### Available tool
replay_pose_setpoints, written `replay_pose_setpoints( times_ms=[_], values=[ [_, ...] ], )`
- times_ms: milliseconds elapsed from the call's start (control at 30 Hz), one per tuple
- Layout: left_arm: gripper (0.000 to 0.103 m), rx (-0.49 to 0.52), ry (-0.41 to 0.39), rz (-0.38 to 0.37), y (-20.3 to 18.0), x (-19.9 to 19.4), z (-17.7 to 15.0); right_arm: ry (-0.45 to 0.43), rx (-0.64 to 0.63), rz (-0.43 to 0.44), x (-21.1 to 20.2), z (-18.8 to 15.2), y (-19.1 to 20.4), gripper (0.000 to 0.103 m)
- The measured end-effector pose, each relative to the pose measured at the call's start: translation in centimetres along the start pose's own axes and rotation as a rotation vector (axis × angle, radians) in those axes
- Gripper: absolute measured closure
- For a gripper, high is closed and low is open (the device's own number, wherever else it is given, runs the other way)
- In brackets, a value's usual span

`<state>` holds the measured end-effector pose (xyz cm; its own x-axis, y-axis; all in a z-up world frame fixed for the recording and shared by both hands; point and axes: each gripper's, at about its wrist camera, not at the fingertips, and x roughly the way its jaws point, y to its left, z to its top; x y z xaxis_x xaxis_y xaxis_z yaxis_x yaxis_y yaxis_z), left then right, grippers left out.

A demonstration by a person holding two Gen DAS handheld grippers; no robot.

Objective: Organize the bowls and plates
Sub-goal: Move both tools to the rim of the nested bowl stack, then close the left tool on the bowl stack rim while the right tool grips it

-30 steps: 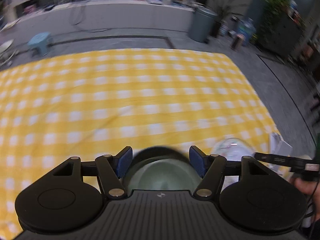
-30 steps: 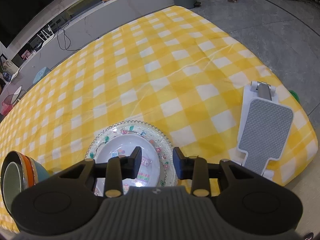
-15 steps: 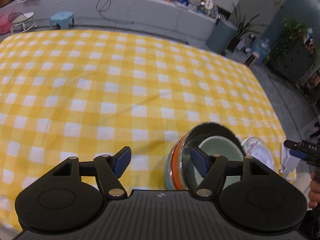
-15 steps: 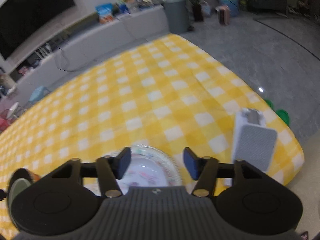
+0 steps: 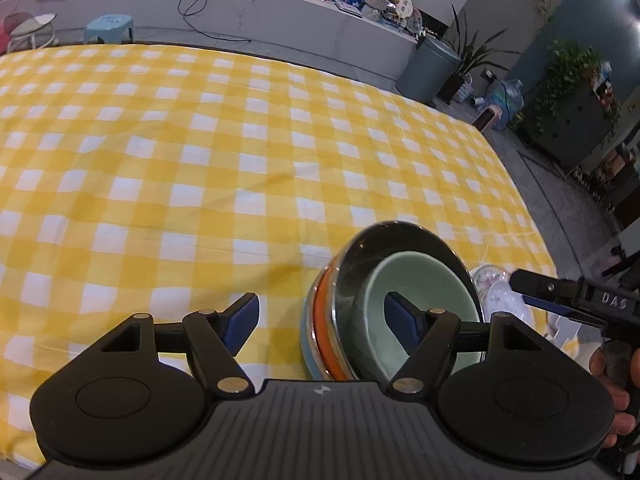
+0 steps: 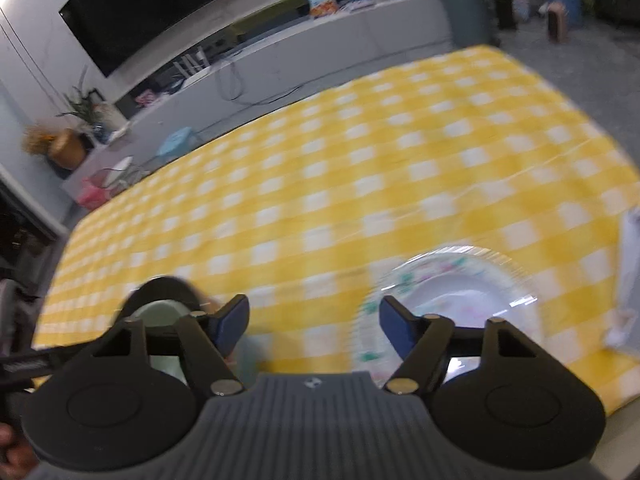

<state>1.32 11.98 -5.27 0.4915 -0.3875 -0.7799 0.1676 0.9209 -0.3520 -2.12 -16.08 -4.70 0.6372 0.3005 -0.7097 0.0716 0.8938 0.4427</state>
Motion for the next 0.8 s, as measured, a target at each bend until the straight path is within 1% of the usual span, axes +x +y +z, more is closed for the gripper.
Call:
replay_pose_setpoints(
  times_ms=[33,100,267,400,433,500,600,667,800],
  values=[
    [0.019,0.002,0.006,-0.004,-0.1,0.2,-0.1,0.008,0.013,0.018,0.3,-0.2,0.5,0.026],
    [0.019,0.005,0.016,-0.005,-0.3,0.5,-0.3,0.025,0.019,0.045,1.1,-0.6,1.7,0.026],
    [0.019,0.026,0.016,0.022,-0.6,0.6,-0.6,0.066,-0.005,0.072,2.7,-1.7,4.2,0.025],
    [0.019,0.023,0.020,0.017,-0.6,0.7,-0.7,0.096,-0.034,0.048,3.9,-2.5,5.5,0.025],
    [0.020,0.022,0.020,0.023,-0.6,0.8,-0.7,0.102,-0.040,0.042,4.1,-2.7,5.8,0.025],
    [0.020,0.025,0.025,0.058,-0.6,1.2,-0.8,0.106,-0.042,0.030,4.5,-2.9,6.2,0.025],
    [0.021,0.023,0.033,0.085,-0.5,1.7,-0.8,0.117,-0.029,0.014,5.1,-3.1,6.2,0.025],
    [0.021,0.014,0.041,0.087,-0.3,2.0,-0.8,0.124,-0.019,0.000,5.4,-3.2,6.0,0.025],
    [0.021,-0.008,0.050,0.071,0.2,2.2,-0.8,0.132,0.010,0.006,5.7,-3.1,5.8,0.025]
  ],
)
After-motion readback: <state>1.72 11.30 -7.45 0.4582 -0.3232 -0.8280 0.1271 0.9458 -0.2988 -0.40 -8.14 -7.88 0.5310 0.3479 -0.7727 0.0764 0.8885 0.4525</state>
